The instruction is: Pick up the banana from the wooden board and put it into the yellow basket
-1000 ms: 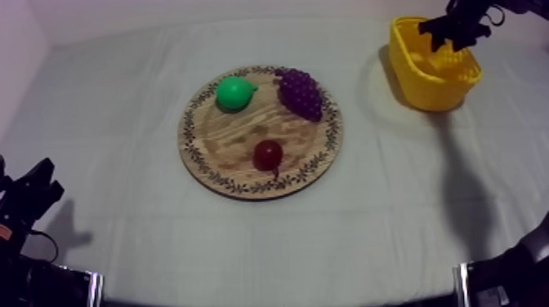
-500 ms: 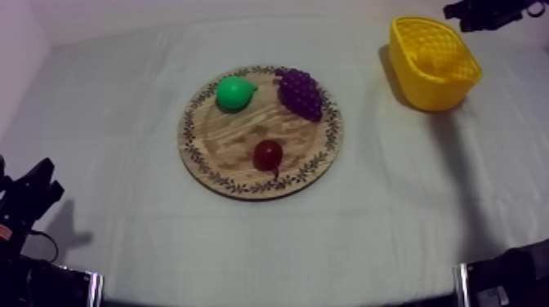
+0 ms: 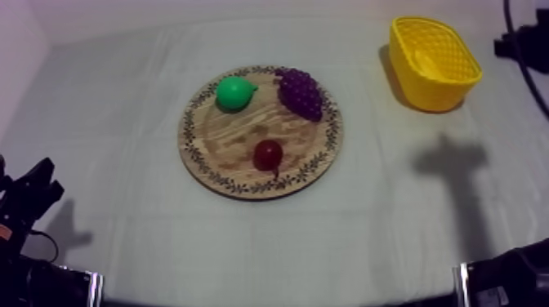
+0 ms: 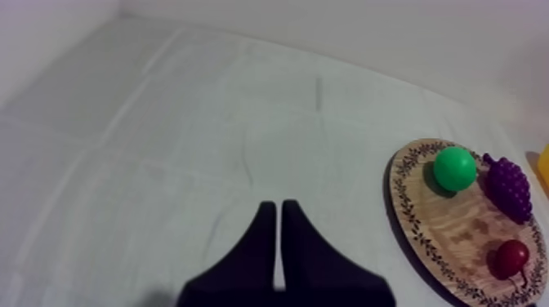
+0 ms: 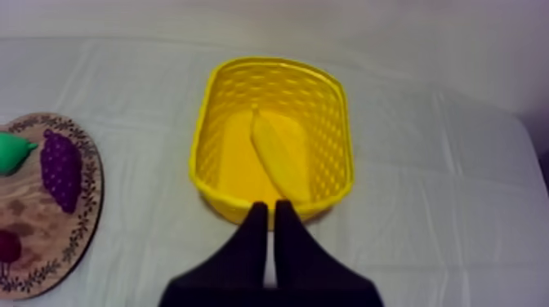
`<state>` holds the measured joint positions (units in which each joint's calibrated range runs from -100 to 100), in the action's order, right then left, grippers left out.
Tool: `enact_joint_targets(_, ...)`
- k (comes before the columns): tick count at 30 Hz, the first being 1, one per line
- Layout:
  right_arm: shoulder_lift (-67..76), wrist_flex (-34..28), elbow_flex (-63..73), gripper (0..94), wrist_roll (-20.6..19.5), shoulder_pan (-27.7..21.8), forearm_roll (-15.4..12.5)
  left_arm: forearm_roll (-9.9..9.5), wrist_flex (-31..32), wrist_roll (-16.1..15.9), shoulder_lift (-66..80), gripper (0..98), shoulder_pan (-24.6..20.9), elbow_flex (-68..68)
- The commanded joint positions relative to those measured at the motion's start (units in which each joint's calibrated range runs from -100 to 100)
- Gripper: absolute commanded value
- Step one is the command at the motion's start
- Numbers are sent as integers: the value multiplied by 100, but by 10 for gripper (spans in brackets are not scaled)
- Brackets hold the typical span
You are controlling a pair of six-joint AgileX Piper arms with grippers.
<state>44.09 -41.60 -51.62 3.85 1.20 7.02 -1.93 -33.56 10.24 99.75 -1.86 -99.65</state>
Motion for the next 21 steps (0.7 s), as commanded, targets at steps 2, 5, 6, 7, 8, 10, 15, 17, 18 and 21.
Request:
enact_joint_targets(2,2042,180,-1844,4,171,-19,-168,0,1,1,0,0,2,-1)
enact_joint_targets(5,2853,333,-2742,4,345,-35,-313,0,1,-2,0,0,2,-1)
enact_joint_targets(6,3084,436,-3034,4,402,-51,-353,0,1,0,0,0,2,-1)
enact_joint_targets(7,3299,544,-3312,4,444,-72,-376,0,1,1,0,0,2,-1)
enact_joint_targets(8,3508,642,-3570,4,501,-95,-410,0,1,0,0,0,2,-1)
enact_joint_targets(10,3907,792,-4028,4,642,-148,-530,0,1,-1,0,0,2,-1)
enact_joint_targets(15,4687,779,-4666,4,809,-302,-788,0,1,-1,0,0,2,-1)
enact_joint_targets(17,4911,611,-4737,5,773,-338,-837,0,1,2,0,0,2,-1)
enact_joint_targets(18,4985,546,-4757,5,741,-348,-850,0,1,-1,0,0,2,-1)
enact_joint_targets(21,5099,439,-4789,5,660,-364,-865,0,1,2,0,0,2,-1)
